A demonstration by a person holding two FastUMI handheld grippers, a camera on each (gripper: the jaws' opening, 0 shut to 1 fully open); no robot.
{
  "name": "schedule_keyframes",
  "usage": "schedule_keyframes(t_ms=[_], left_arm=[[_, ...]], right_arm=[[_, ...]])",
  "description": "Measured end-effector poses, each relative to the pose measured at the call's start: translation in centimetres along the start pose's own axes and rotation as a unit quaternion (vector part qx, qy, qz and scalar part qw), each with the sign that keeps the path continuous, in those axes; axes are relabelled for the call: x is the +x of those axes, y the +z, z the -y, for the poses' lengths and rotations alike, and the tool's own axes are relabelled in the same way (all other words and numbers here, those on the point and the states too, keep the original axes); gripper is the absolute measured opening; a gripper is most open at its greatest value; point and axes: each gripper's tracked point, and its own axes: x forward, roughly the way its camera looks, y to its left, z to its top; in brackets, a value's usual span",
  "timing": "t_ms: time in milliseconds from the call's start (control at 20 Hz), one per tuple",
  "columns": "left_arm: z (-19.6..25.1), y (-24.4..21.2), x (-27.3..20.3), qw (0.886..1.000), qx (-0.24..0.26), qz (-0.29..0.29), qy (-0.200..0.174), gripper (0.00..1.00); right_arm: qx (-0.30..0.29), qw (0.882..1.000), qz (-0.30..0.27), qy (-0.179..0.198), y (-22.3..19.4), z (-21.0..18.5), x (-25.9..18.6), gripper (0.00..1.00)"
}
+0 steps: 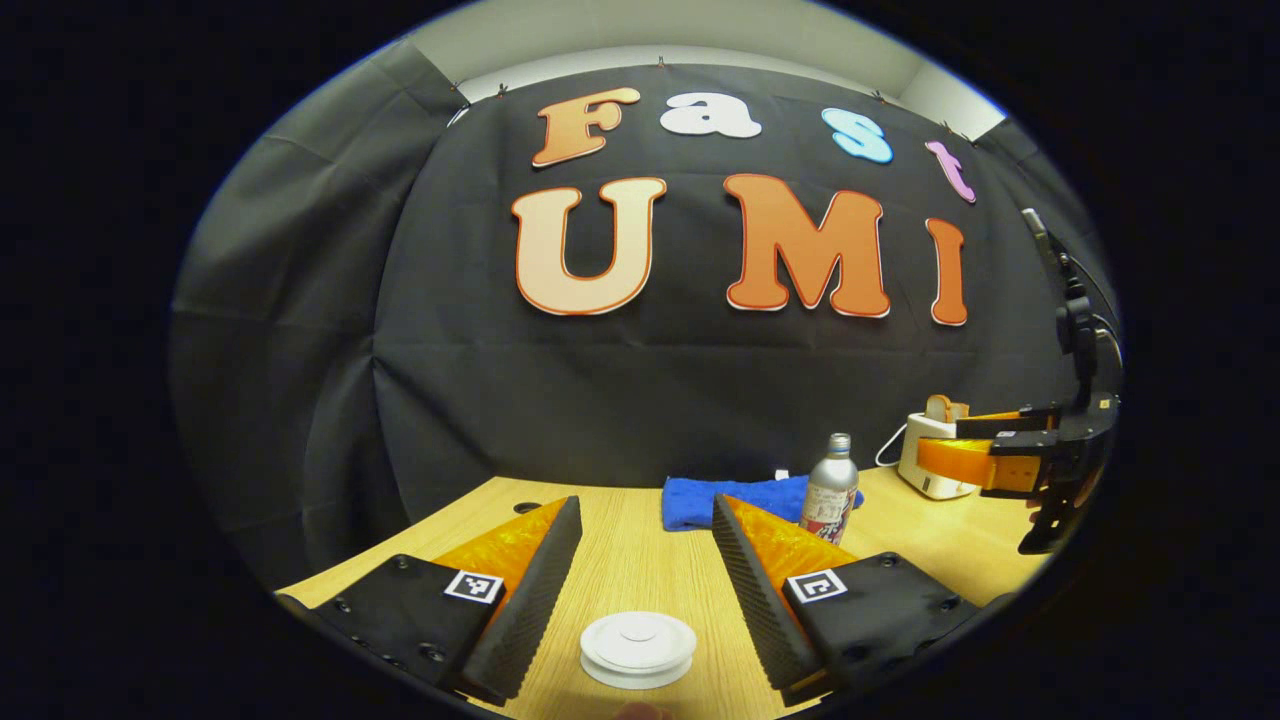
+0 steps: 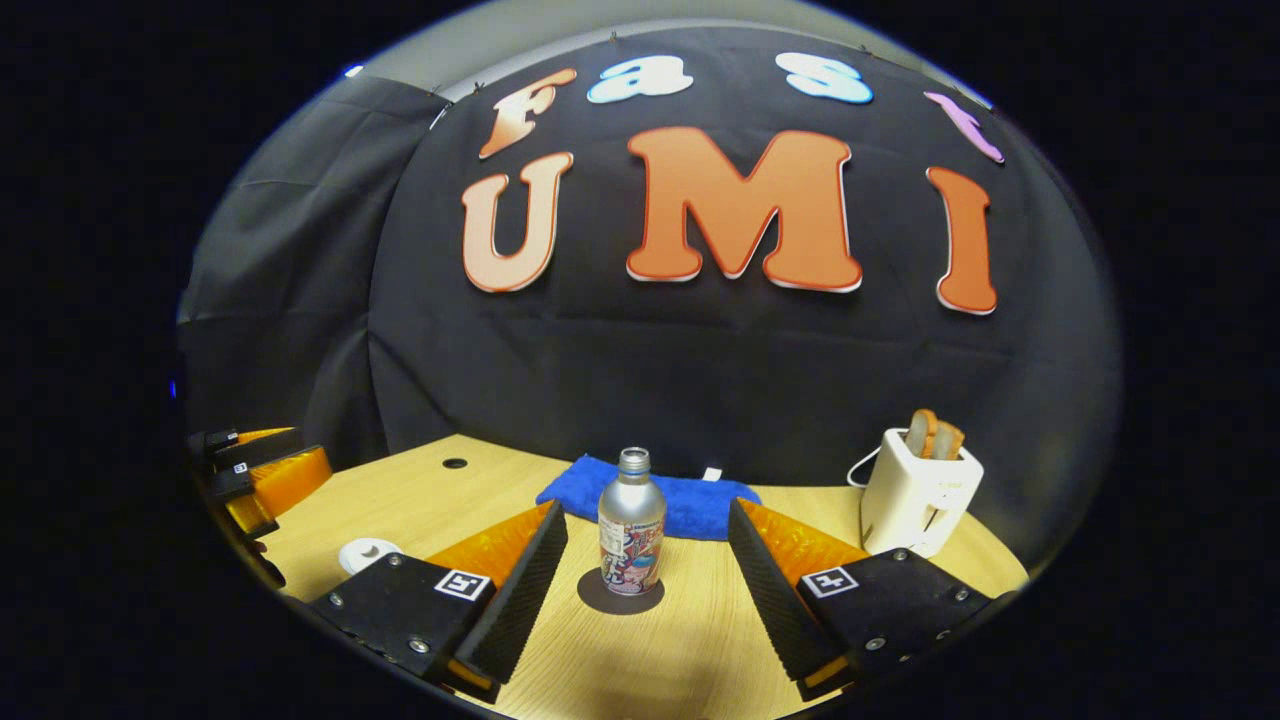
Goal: Open the teacup lid with one hand, grasp the water bottle and pour water into the teacup with the other hand; after pouring, place the water bottle on the coaster and then close the teacup lid.
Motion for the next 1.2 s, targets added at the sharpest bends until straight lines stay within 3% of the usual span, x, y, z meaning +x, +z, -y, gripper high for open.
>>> schedule_keyframes(t_ms=[100, 150, 200, 250, 500, 650, 900, 1000, 1100, 1200], left_arm=[[0.0, 1.0, -0.3, 1.0, -0.004, 0.007, 0.003, 0.99], [0.0, 1.5, -0.5, 1.0, -0.006, 0.011, 0.004, 0.94], [-0.1, 1.9, -0.7, 1.0, -0.008, 0.015, 0.006, 0.99], [-0.1, 2.3, -0.8, 1.0, -0.008, 0.018, 0.007, 0.94], [0.6, 2.4, -1.5, 1.0, -0.01, 0.021, -0.001, 0.99], [0.8, 2.3, -1.6, 1.0, -0.007, 0.019, -0.002, 0.95], [1.1, 2.5, -1.9, 1.0, -0.001, 0.026, -0.001, 0.99], [1.2, 2.5, -2.1, 1.0, 0.0, 0.029, 0.0, 0.92], [1.3, 2.7, -2.1, 1.0, 0.001, 0.03, -0.001, 0.91], [1.5, 2.8, -2.3, 0.999, 0.002, 0.032, -0.002, 0.99]], right_arm=[[-0.005, 1.0, 0.026, -0.01, 1.4, 0.6, -2.0, 0.97], [-0.009, 0.999, 0.035, -0.015, 1.7, 0.9, -3.0, 0.97], [-0.015, 0.999, 0.04, -0.02, 1.8, 1.2, -3.9, 1.0], [-0.018, 0.999, 0.045, -0.025, 1.7, 1.5, -4.7, 0.97], [-0.011, 0.997, 0.057, -0.052, 1.4, 3.6, -6.8, 0.97], [-0.004, 0.997, 0.059, -0.055, 1.2, 4.1, -7.0, 0.97], [-0.003, 0.997, 0.061, -0.055, 1.2, 4.4, -7.5, 0.98], [-0.002, 0.997, 0.062, -0.054, 1.5, 4.3, -7.6, 0.98], [0.0, 0.997, 0.063, -0.052, 1.6, 4.2, -7.8, 0.98], [0.001, 0.997, 0.065, -0.052, 1.8, 4.1, -7.9, 0.97]])
